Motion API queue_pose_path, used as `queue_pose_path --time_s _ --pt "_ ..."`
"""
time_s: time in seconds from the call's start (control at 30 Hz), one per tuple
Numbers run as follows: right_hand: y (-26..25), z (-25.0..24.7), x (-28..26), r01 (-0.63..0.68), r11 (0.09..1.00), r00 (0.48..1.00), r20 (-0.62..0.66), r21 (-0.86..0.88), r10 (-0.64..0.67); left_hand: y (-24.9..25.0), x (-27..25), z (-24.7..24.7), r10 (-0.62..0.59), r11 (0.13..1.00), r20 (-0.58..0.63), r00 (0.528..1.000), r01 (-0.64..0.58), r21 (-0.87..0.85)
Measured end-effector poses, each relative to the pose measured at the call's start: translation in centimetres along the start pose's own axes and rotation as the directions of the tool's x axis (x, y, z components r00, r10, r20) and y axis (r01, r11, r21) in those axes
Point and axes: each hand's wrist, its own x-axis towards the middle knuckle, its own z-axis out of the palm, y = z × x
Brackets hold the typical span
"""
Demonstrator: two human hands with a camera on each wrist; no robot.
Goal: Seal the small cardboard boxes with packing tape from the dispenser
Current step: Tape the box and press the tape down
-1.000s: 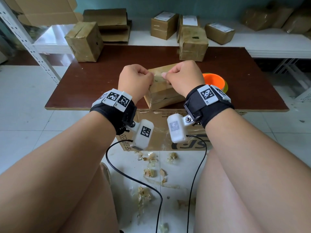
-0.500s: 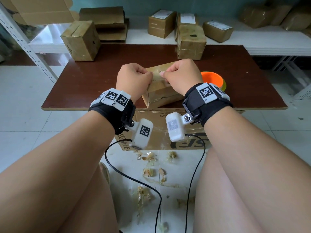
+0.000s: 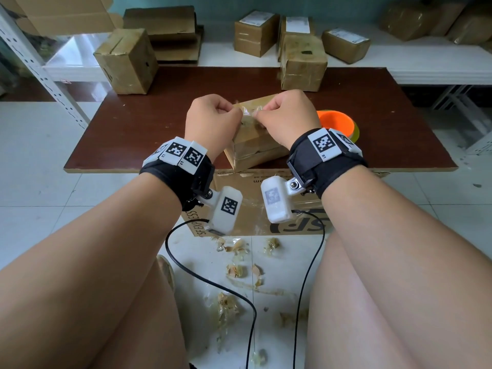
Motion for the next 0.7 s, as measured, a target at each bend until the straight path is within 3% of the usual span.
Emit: queue_pose_path --time_s 0.2,0.7 --pt "-0.12 -0.22 0.07 -0.014 0.999 1.0 -0.009 0.053 0.014 0.24 -0.03 0.43 0.11 0.994 -0.032 0.993 -0.111 -0.024" --pt "0.03 0.32 0.34 0.001 1.0 1.0 -0.014 -0.031 -0.001 -0.16 0.36 0.0 0.06 0.991 -0.024 0.998 -0.056 0.124"
